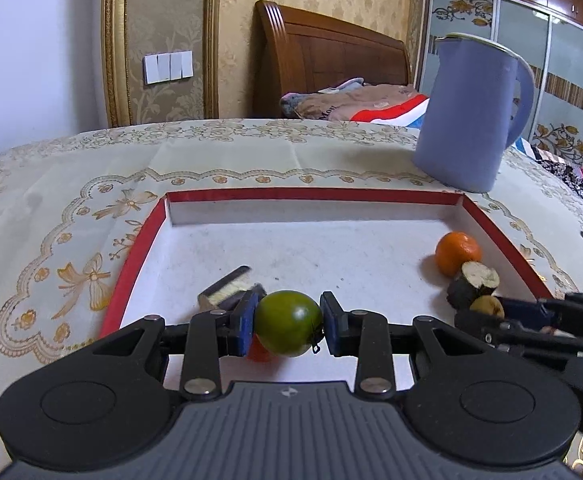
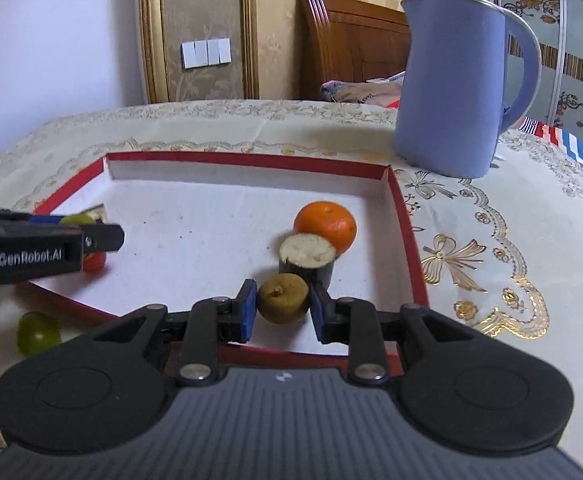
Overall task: Organize fruits
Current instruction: 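Carry the green tomato and brown fruit into the red tray and open both tools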
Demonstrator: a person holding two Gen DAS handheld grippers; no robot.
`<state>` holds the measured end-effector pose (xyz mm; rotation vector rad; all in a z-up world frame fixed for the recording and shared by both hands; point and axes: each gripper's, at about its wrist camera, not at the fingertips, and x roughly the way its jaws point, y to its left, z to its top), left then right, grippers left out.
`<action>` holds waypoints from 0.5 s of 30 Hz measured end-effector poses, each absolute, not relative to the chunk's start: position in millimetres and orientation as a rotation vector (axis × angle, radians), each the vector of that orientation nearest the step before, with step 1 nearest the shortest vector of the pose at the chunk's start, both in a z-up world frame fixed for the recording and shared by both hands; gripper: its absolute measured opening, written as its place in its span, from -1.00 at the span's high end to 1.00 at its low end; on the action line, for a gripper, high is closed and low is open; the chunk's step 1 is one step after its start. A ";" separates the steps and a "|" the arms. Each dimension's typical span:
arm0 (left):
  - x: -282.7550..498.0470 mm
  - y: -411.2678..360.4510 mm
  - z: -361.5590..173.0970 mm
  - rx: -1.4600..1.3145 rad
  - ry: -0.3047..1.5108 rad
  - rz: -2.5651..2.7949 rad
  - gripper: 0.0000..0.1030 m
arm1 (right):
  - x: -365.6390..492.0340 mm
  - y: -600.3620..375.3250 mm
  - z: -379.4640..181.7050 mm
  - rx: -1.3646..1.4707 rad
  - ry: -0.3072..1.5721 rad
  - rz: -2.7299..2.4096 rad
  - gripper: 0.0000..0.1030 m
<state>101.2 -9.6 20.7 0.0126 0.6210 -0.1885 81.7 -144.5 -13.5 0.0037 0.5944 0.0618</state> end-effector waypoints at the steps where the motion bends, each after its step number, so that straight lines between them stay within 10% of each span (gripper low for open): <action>1: 103.7 -12.0 20.2 0.025 0.620 -0.173 0.35 | 83.9 -144.2 -14.9 0.005 0.601 0.061 0.48; 15: 135.9 -21.7 7.9 0.038 0.656 -0.121 0.35 | 122.1 -148.2 -17.3 0.015 0.612 -0.019 0.48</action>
